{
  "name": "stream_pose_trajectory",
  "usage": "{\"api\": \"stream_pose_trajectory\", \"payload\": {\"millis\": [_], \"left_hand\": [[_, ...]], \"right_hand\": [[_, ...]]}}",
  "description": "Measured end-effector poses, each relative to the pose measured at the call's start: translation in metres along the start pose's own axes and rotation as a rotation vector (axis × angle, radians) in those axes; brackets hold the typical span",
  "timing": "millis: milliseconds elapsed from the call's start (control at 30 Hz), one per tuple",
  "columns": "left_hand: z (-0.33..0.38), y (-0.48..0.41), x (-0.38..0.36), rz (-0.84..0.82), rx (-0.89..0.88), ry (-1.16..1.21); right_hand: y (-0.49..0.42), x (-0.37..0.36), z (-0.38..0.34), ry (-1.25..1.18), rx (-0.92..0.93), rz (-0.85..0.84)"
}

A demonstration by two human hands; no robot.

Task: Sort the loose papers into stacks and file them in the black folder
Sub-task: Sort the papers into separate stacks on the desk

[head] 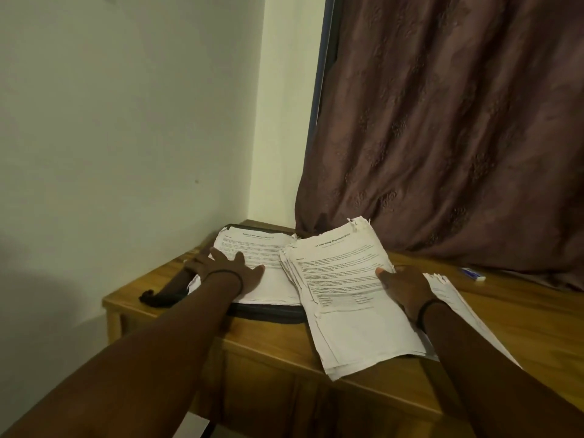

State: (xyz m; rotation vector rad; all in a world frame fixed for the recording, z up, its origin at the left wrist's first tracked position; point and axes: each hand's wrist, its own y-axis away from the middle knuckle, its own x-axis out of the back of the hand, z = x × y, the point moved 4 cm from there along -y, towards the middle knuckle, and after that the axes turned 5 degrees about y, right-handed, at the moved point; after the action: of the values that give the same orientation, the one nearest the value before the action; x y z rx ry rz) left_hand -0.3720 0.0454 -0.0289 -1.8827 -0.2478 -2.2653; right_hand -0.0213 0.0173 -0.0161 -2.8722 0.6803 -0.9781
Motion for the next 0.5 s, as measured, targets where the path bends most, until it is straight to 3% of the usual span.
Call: {"api": "stream_pose_trajectory", "payload": {"millis": [200,333,500], "left_hand": [[0.041,0.005,0.008,0.145,-0.121,-0.062],[0.099,0.019,0.009,0.055,-0.251,0.004],[0.123,0.019,-0.026,-0.12,-0.264,-0.005]], "right_hand": [[0.003,0.02,0.007,-0.008,-0.027,0.029],[-0.001,0.048,0.024,-0.067,-0.07,0.058],[0.004,0.087,0.064,-0.037,-0.169,0.132]]}}
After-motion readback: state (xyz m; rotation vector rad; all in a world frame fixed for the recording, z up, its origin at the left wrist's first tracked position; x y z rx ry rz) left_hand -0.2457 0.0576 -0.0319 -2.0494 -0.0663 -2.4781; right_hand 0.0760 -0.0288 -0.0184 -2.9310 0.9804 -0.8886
